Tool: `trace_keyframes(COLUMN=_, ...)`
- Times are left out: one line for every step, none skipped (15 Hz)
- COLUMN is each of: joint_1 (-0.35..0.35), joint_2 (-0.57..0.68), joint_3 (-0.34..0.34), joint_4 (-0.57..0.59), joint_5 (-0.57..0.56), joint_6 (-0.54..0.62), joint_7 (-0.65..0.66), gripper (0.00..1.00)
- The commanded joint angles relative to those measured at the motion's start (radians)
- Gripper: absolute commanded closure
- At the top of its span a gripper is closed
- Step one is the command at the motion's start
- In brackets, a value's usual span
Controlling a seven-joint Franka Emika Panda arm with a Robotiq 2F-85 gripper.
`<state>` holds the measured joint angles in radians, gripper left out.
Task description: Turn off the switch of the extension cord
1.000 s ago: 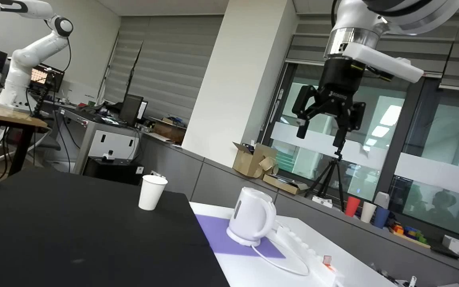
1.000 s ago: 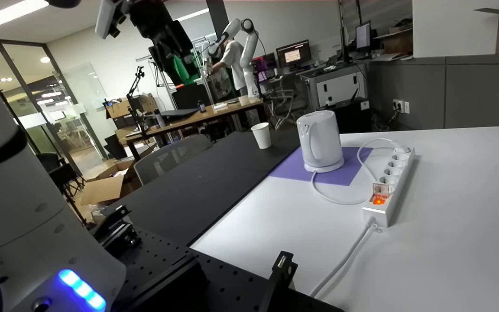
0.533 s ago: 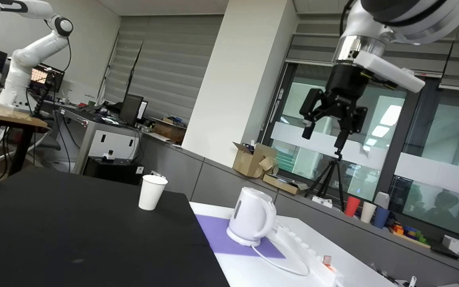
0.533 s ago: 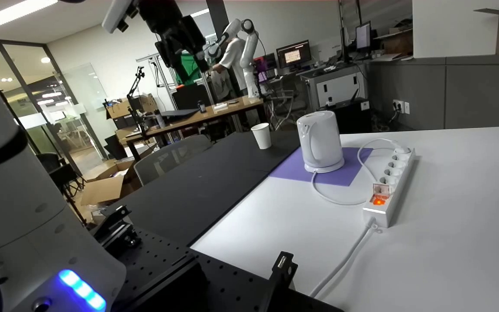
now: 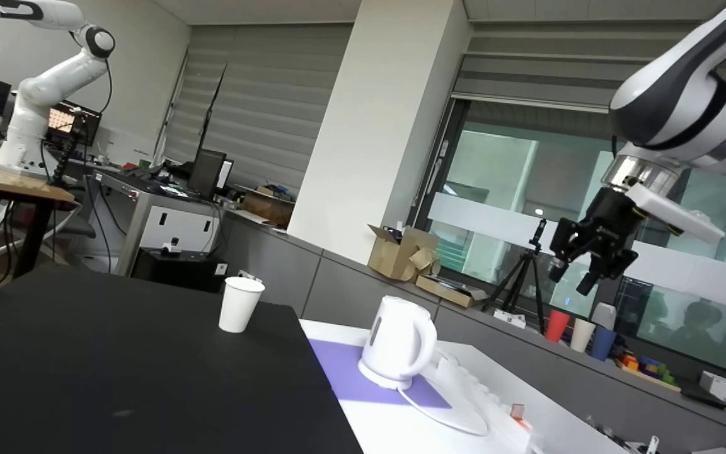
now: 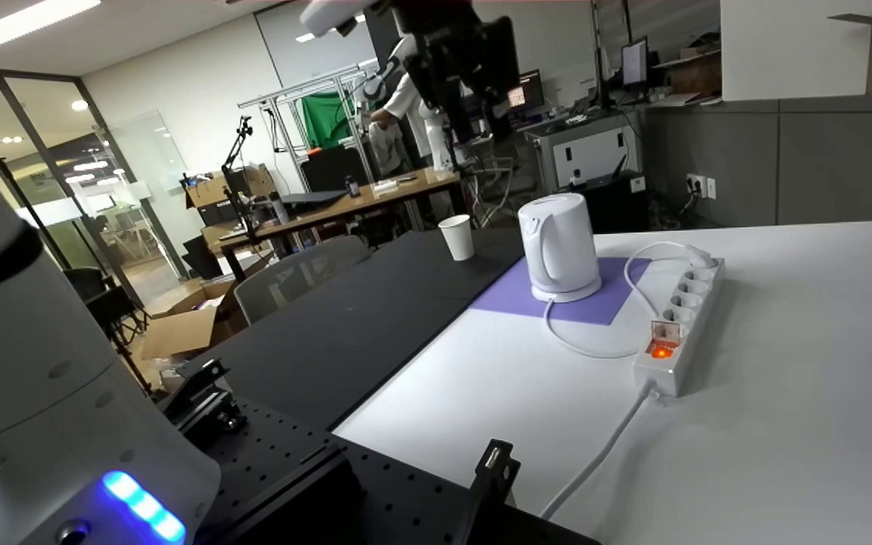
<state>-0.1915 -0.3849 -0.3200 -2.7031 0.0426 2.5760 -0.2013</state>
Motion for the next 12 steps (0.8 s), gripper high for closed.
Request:
trace_keyframes(joint_1=0.051, joint_2=0.195, joint_3=-0.123, joint_4=0.139, joint_5=0.174, joint_6=0.029, joint_7=-0.151, gripper=0.69)
trace_keyframes(joint_1=0.065, joint_2=0.239, joint_3=-0.149, joint_4=0.176, joint_5=0.249, joint_6=0.019, joint_7=-0.206, gripper=0.76)
trace_keyframes(joint_1=0.068, joint_2=0.28, joint_3=-0.16, joint_4=0.212, joint_5=0.316, joint_6=0.007, joint_7=-0.251, gripper=0.84)
trace_keyframes(joint_1=0.065, joint_2=0.328, joint_3=-0.163, joint_4=0.256, joint_5=0.379, joint_6=-0.012, joint_7=-0.297, gripper=0.89)
trace_keyframes(joint_1=0.079, joint_2=0.372, joint_3=-0.184, joint_4=0.298, joint_5=0.42, joint_6=-0.032, joint_7=-0.33, gripper=0.96)
trace_keyframes(joint_1=0.073, joint_2=0.411, joint_3=-0.184, joint_4=0.341, joint_5=0.46, joint_6=-0.068, joint_7=-0.368, gripper=0.99)
trace_keyframes(joint_1=0.063, joint_2=0.457, joint_3=-0.181, joint_4=0.391, joint_5=0.467, joint_6=-0.109, joint_7=-0.375, gripper=1.0)
trace_keyframes(joint_1=-0.002, joint_2=0.356, joint_3=-0.106, joint_4=0.274, joint_5=0.425, joint_6=-0.038, joint_7=-0.345, gripper=0.93)
trace_keyframes(joint_1=-0.011, joint_2=0.395, joint_3=-0.1, joint_4=0.315, joint_5=0.437, joint_6=-0.063, joint_7=-0.354, gripper=0.99)
trace_keyframes(joint_1=-0.017, joint_2=0.423, joint_3=-0.094, joint_4=0.343, joint_5=0.44, joint_6=-0.074, joint_7=-0.356, gripper=0.99)
trace_keyframes(joint_1=-0.021, joint_2=0.442, joint_3=-0.09, joint_4=0.359, joint_5=0.439, joint_6=-0.078, joint_7=-0.356, gripper=0.99)
trace_keyframes(joint_1=-0.023, joint_2=0.451, joint_3=-0.088, joint_4=0.366, joint_5=0.437, joint_6=-0.078, joint_7=-0.355, gripper=0.99)
